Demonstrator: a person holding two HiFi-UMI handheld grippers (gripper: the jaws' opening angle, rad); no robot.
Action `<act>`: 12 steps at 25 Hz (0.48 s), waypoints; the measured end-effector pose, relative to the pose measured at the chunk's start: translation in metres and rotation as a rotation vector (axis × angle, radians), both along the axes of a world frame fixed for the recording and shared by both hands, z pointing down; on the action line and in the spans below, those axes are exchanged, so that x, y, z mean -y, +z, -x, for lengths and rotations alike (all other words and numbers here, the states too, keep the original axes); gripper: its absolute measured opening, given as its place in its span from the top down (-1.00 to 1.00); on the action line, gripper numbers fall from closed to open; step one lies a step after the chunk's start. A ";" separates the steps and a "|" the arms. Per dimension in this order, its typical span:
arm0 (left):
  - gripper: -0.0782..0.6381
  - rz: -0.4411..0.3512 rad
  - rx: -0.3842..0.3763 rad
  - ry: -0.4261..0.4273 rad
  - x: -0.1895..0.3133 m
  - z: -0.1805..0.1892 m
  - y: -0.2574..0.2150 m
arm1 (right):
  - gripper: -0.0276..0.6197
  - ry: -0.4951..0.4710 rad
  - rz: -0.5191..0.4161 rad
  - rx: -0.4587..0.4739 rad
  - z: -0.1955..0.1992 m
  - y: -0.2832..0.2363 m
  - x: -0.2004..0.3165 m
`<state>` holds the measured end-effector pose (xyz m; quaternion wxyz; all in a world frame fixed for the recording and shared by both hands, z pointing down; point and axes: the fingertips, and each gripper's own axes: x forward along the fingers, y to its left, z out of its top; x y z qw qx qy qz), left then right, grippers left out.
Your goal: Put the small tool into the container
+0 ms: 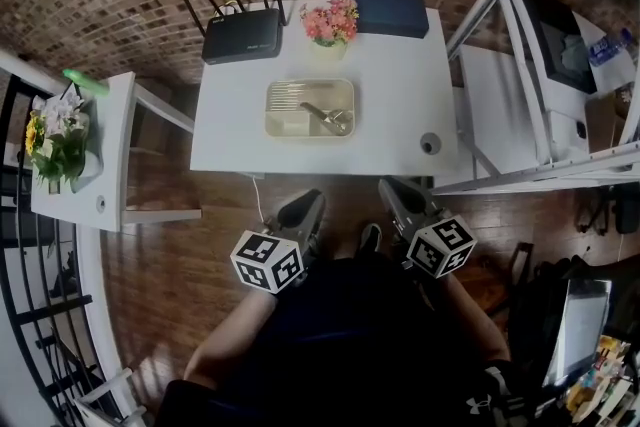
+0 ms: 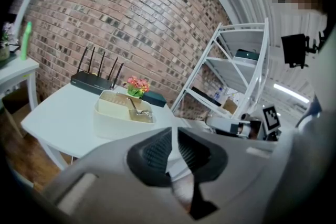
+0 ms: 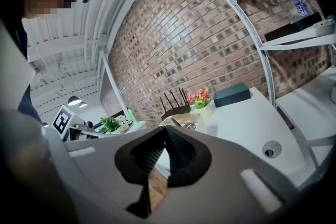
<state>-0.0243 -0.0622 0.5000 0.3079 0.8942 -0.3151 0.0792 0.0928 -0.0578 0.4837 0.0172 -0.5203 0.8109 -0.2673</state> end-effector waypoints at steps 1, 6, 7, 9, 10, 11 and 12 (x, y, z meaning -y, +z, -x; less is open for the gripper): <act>0.69 0.000 0.000 -0.001 0.000 0.000 0.000 | 0.88 0.001 0.000 0.000 0.000 0.000 0.000; 0.68 0.000 0.000 -0.003 0.000 0.000 0.001 | 0.88 0.002 0.002 -0.003 -0.001 0.002 0.001; 0.68 0.001 0.000 -0.003 0.000 0.000 0.001 | 0.88 0.003 0.002 -0.003 -0.001 0.002 0.002; 0.68 0.003 0.000 -0.003 0.001 0.001 0.002 | 0.88 0.004 0.004 -0.004 0.000 0.003 0.002; 0.69 0.003 0.000 -0.003 0.001 0.002 0.002 | 0.88 0.005 0.005 -0.004 0.000 0.003 0.002; 0.68 0.004 0.000 -0.003 0.001 0.002 0.002 | 0.88 0.005 0.005 -0.004 0.000 0.003 0.002; 0.69 0.004 -0.001 -0.002 0.002 0.002 0.002 | 0.88 0.006 0.006 -0.004 0.000 0.004 0.003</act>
